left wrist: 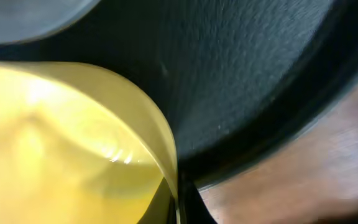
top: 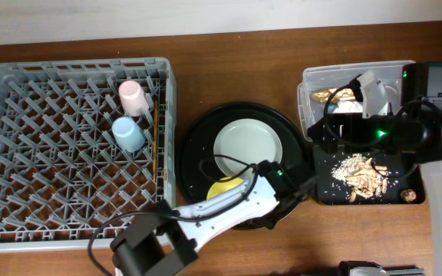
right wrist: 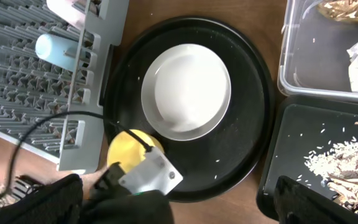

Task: Sort waste into correct bins and load items into the dishwasher rack
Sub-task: 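Reach the left gripper to the yellow bowl and grasp its rim, then carry the yellow bowl left and set it in the dish rack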

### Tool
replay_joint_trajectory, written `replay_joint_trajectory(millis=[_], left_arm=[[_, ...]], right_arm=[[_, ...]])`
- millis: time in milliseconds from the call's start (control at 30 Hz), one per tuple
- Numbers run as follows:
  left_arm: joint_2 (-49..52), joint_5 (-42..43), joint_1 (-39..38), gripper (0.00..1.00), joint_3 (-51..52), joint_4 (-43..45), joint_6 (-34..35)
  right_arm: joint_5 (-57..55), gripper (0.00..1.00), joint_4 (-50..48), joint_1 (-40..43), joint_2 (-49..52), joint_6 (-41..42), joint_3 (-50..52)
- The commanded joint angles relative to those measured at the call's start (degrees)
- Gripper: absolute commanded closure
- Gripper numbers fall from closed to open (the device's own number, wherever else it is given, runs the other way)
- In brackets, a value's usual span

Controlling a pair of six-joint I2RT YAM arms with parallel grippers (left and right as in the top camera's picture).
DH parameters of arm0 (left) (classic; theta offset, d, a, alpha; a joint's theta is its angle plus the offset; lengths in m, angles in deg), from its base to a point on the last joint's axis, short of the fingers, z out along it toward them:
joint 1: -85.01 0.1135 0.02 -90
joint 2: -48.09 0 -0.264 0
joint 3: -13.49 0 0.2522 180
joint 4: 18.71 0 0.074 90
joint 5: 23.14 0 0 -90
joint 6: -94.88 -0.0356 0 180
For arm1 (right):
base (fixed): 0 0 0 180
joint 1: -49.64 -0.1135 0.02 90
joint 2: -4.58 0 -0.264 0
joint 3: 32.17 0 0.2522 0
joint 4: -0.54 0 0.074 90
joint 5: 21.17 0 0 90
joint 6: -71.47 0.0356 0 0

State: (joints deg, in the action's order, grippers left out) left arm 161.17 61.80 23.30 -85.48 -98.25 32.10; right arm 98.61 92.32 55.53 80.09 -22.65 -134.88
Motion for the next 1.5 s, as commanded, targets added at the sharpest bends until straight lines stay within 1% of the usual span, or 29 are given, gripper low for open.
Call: replay_joint_trajectory(millis=[0, 67, 100, 133, 167, 200, 233, 267, 300, 333, 367, 400, 467, 500, 567, 667, 767, 833, 967, 1033, 1167, 1333, 1400, 1467], left_arm=[[-8.9, -2.5, 3.2, 1.00, -10.8, -7.0, -0.7], [-14.6, -2.3, 7.9, 1.00, -18.3, -13.6, -1.1], [-17.5, -0.6, 11.1, 1.00, -20.9, -16.1, -2.5], [-19.4, 1.4, 13.4, 1.00, -21.7, -17.1, -3.8], [-22.8, 6.4, 18.0, 1.00, -22.0, -17.7, -6.9], [-27.1, 16.8, 27.1, 1.00, -22.0, -19.3, -12.9], [-28.5, 22.9, 31.6, 1.00, -22.0, -20.2, -16.4], [-29.5, 31.4, 36.6, 1.00, -21.8, -21.0, -21.6], [-29.8, 42.4, 42.9, 1.00, -21.5, -23.2, -28.3], [-29.6, 48.9, 47.0, 1.00, -21.1, -25.2, -33.3], [-29.4, 54.8, 52.4, 1.00, -19.6, -27.5, -38.7], [-29.4, 57.4, 56.5, 1.00, -17.3, -28.3, -41.7], [-29.4, 62.7, 61.4, 1.00, -11.8, -28.3, -46.7], [-29.4, 67.2, 64.0, 1.00, -7.0, -27.9, -50.5], [-29.1, 72.0, 67.4, 1.00, -0.1, -27.4, -55.9], [-26.1, 74.3, 72.8, 1.00, 7.4, -27.1, -61.1], [-22.6, 74.3, 76.2, 1.00, 9.8, -26.7, -64.9], [-18.2, 74.1, 77.9, 1.00, 10.5, -26.3, -66.6], [-12.5, 74.5, 78.0, 1.00, 11.5, -27.2, -69.6], [-11.0, 74.2, 78.0, 1.00, 12.2, -29.3, -73.1], [-10.8, 70.8, 78.0, 1.00, 13.4, -28.4, -73.4], [-10.8, 70.5, 78.5, 1.00, 14.3, -26.9, -73.3], [-10.8, 70.6, 80.0, 1.00, 14.3, -26.7, -71.7], [-10.8, 72.0, 82.8, 1.00, 14.3, -27.7, -71.5]], right_arm=[[-0.5, 0.01, 0.0, -0.3, -0.1, -0.1, 0.3], [-0.5, 0.01, 0.0, -0.3, -0.1, -0.1, 0.3], [-0.5, 0.01, 0.0, -0.3, -0.1, -0.1, 0.3], [-0.5, 0.01, 0.0, -0.3, -0.1, -0.1, 0.3], [-0.5, 0.02, 0.0, -0.3, -0.1, -0.1, 0.3], [-0.5, 0.01, 0.0, -0.3, -0.1, -0.1, 0.3], [-0.5, 0.01, 0.0, -0.3, -0.1, -0.1, 0.3], [-0.5, 0.01, 0.0, -0.3, -0.1, -0.1, 0.3], [-0.5, 0.01, 0.0, -0.3, -0.1, -0.1, 0.3], [-0.5, 0.01, 0.0, -0.3, -0.1, -0.1, 0.3], [-0.5, 0.01, 0.0, -0.3, -0.1, -0.1, 0.3], [-0.5, 0.02, 0.0, -0.3, -0.1, -0.1, 0.3], [-0.5, 0.01, 0.0, -0.3, -0.1, -0.1, 0.3], [-0.5, 0.01, 0.0, -0.3, -0.1, -0.1, 0.3], [-0.5, 0.01, 0.0, -0.3, -0.1, -0.1, 0.3], [-0.5, 0.01, 0.0, -0.3, -0.1, -0.1, 0.3], [-0.5, 0.01, 0.0, -0.3, -0.1, -0.1, 0.3], [-0.5, 0.01, 0.0, -0.3, -0.1, -0.1, 0.3], [-0.5, 0.01, 0.0, -0.3, -0.1, -0.1, 0.3], [-0.5, 0.01, 0.0, -0.3, -0.1, -0.1, 0.3], [-0.5, 0.01, 0.0, -0.3, -0.1, -0.1, 0.3], [-0.5, 0.01, 0.0, -0.3, -0.1, -0.1, 0.3], [-0.5, 0.01, 0.0, -0.3, -0.1, -0.1, 0.3], [-0.5, 0.01, 0.0, -0.3, -0.1, -0.1, 0.3]])
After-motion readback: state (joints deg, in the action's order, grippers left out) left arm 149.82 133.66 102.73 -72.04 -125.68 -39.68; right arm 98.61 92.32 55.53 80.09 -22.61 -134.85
